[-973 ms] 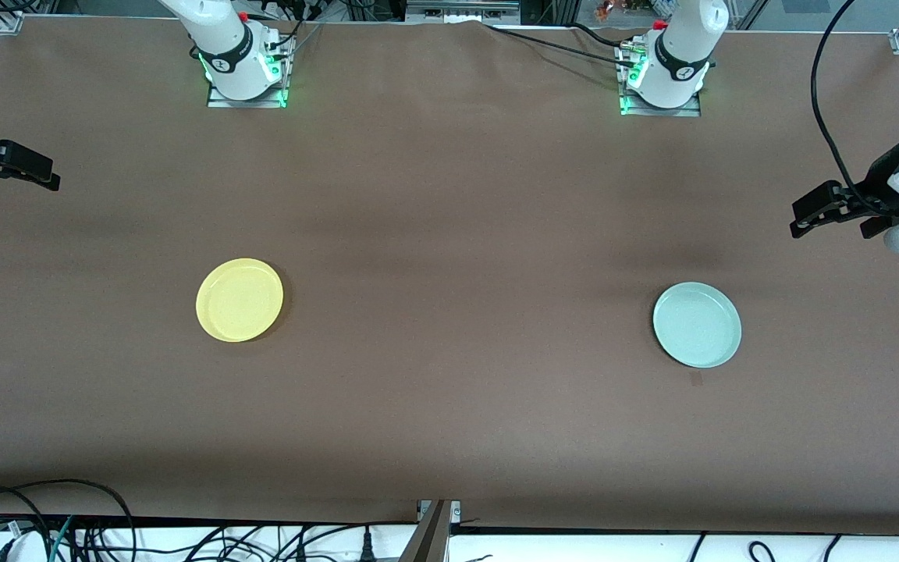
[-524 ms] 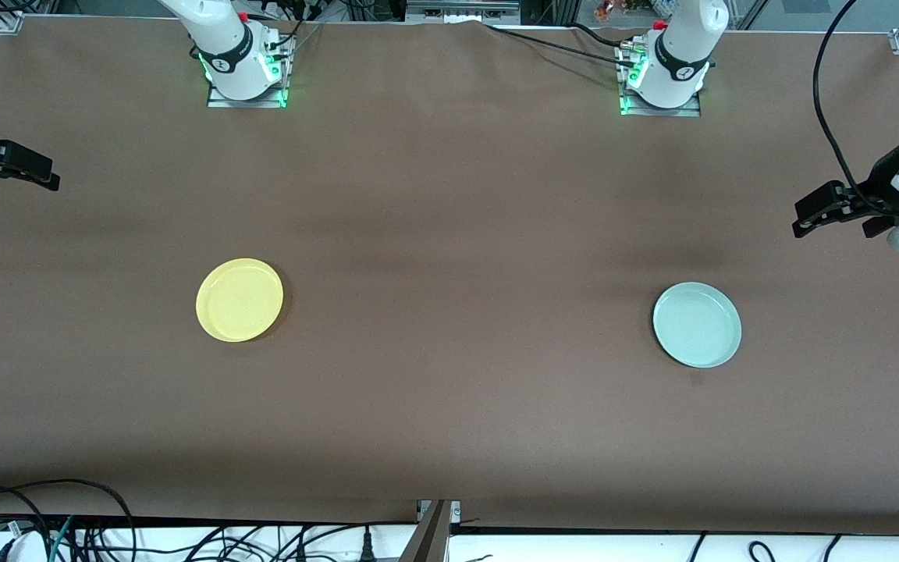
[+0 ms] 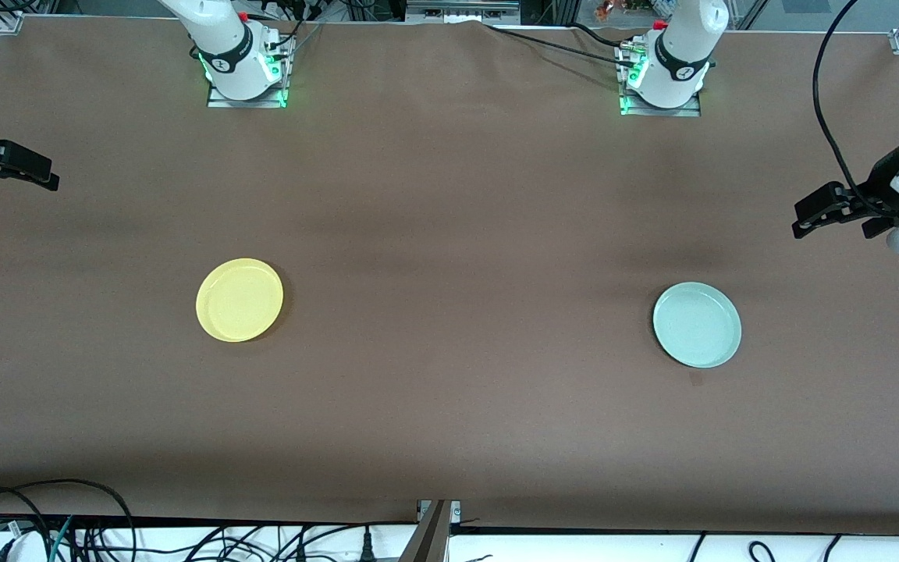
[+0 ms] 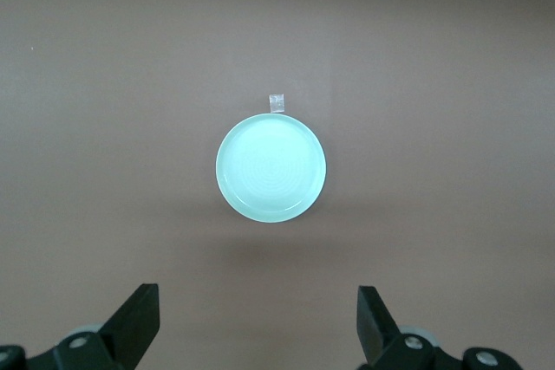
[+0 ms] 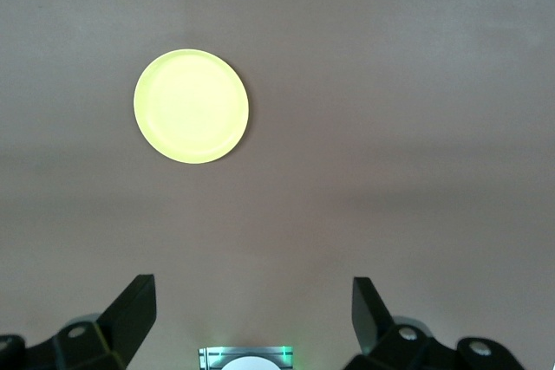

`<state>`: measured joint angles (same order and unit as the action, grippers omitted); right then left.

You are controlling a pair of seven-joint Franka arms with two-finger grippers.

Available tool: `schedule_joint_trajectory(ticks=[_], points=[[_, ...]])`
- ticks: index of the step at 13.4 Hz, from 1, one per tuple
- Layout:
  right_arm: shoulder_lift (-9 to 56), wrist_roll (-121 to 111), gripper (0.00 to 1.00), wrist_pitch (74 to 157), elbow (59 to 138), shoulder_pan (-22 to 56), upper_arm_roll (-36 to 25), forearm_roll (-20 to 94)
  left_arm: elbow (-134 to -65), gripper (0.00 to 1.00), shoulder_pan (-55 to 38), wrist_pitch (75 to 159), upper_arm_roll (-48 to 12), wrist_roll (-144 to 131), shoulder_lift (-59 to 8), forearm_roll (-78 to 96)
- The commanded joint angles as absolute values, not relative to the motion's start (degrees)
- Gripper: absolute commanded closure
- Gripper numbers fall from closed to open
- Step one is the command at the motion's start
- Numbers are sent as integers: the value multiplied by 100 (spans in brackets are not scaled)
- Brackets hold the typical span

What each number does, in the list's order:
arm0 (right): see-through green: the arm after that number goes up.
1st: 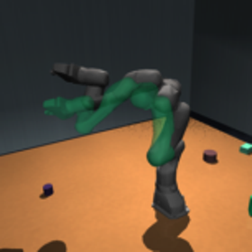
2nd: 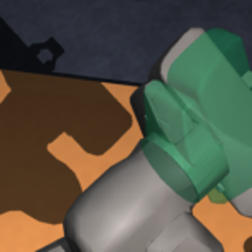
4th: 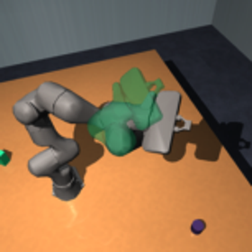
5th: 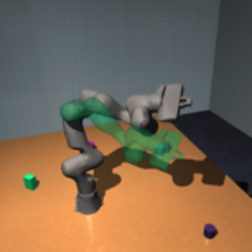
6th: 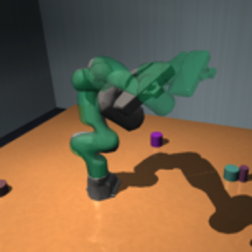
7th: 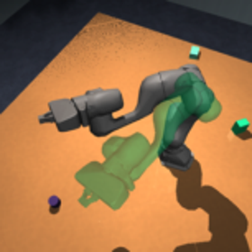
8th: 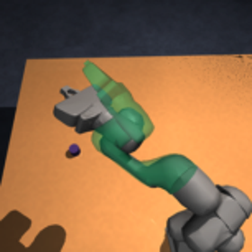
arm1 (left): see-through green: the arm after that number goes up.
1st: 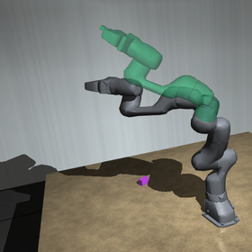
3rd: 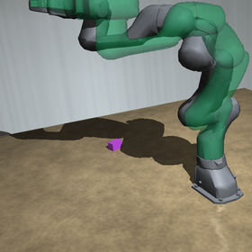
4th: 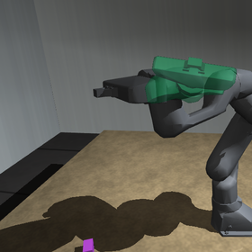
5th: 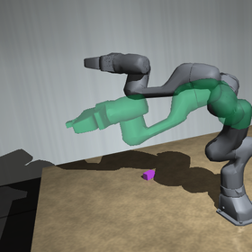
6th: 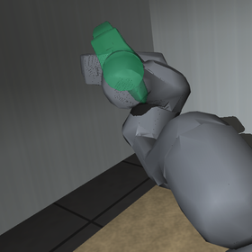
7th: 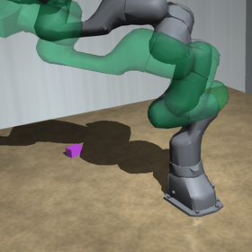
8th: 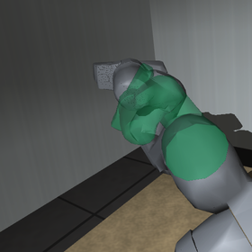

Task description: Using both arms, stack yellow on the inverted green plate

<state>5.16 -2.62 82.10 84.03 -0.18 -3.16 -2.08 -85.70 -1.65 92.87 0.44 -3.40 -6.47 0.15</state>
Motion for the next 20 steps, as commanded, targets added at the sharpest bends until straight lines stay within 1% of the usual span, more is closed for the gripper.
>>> schedule_joint_trajectory(ticks=[1,10,13,18,20], points=[[571,-299,0,8147,8271,-97,-299,-141,-8446,0,-141,9255,35,-316,-738,35],[571,-290,0,8139,8271,-88,-299,-97,-8464,0,-141,9264,35,-308,-773,26],[571,-299,0,8139,8271,-88,-307,-97,-8455,0,-141,9509,35,-299,-870,35],[571,-281,0,8174,8271,-70,-272,-97,-8455,0,-211,9510,18,-273,-888,123],[571,-290,0,8148,8271,-88,-308,-88,-8447,0,-220,9501,26,-272,-1027,62]])
